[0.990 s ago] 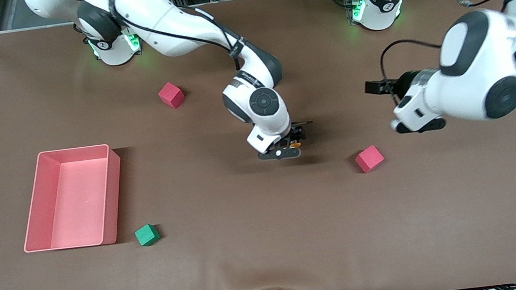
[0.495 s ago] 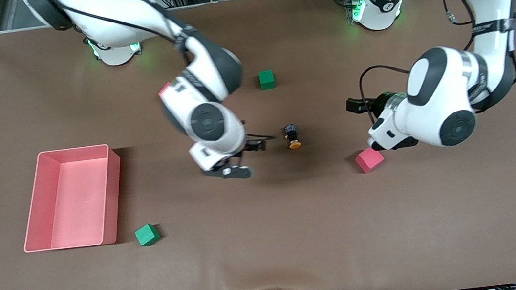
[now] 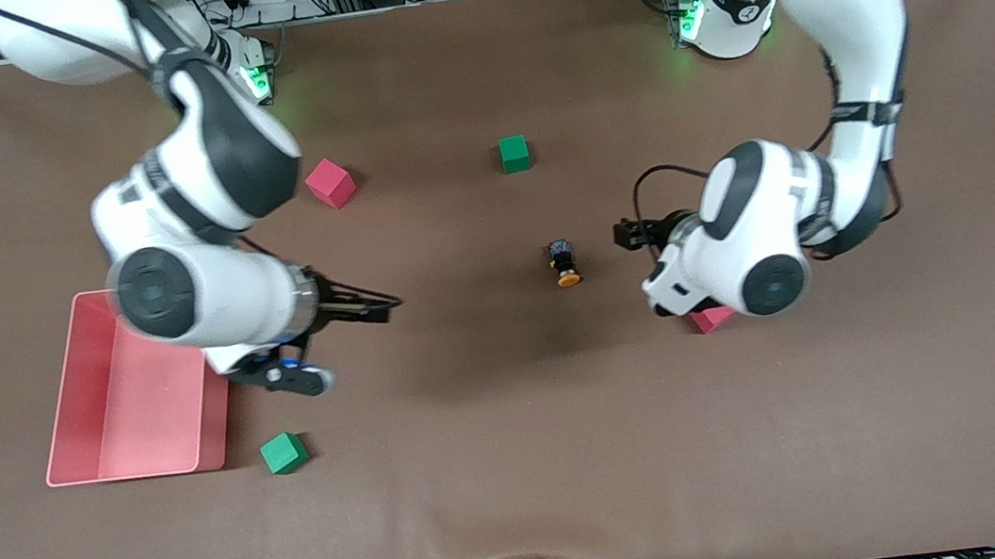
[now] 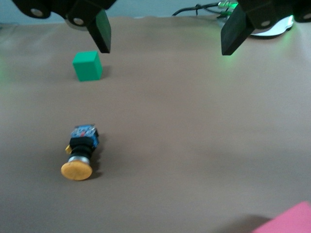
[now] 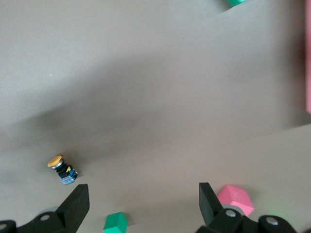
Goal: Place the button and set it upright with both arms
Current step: 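Grasp the button with the left gripper while the right gripper retracts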
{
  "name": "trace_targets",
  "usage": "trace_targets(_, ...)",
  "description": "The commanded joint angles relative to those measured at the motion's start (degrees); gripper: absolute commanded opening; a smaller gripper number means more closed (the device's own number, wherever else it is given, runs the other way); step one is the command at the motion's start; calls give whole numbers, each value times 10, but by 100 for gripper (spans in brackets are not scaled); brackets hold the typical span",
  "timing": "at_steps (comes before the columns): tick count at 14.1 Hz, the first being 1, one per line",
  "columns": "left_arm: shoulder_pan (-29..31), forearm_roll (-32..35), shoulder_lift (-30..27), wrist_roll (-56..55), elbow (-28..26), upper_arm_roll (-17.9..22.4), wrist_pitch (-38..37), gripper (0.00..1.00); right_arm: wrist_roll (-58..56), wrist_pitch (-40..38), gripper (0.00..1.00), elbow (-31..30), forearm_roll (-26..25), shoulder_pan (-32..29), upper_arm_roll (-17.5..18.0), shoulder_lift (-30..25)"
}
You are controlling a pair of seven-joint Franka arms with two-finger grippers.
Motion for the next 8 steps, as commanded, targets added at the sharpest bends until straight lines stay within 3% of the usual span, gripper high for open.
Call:
trace_targets(1, -23, -9, 30, -14, 22, 2, 18, 100, -12, -24, 100, -25, -10, -59, 25, -45)
trace_targets(3, -37, -10, 41, -15, 22, 2, 39, 100, -12, -31, 100, -33, -14, -71, 29, -72)
trace_targets(8, -66, -10, 80, -42, 44, 2, 96, 100, -44, -26, 100, -163, -55, -112, 29, -183)
